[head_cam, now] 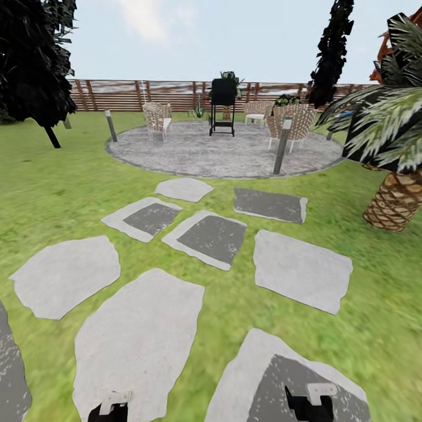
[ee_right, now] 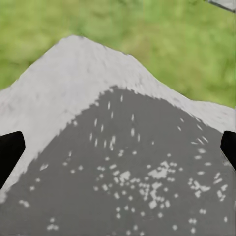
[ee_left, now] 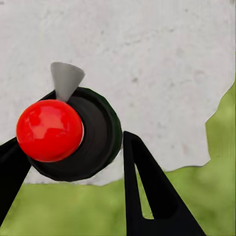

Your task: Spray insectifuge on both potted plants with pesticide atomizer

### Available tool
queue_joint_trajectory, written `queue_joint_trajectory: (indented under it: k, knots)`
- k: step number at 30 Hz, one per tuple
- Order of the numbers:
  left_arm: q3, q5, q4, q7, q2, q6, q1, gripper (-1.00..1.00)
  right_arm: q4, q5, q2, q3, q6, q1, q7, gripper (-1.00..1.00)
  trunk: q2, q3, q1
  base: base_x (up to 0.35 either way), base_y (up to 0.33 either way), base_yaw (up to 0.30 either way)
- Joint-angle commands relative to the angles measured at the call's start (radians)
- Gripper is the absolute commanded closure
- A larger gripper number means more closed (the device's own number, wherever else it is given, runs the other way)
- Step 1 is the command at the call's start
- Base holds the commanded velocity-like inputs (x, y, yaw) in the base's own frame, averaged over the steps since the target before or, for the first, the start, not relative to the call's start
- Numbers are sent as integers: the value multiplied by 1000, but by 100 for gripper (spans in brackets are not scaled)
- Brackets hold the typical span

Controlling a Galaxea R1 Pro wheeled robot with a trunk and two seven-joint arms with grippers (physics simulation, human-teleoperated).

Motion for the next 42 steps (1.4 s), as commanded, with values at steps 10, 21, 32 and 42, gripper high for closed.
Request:
queue_joint_trajectory:
  k: [10,21,32,42]
  knots:
    - [-1,7,2,-1,-1,-3,-1,100,1,0,0,0,-3,-1,1,-100,0,-1,0,336,0,0]
    - [-1,7,2,-1,0,-3,-1,100,1,0,0,0,-3,-1,-1,-100,0,-1,0,336,0,0]
    - [-1,7,2,-1,0,-3,-1,100,1,0,0,0,-3,-1,-1,-100,0,-1,0,336,0,0]
    - [-1,7,2,-1,-1,-3,-1,100,1,0,1,0,-3,-1,0,-100,0,-1,0,336,0,0]
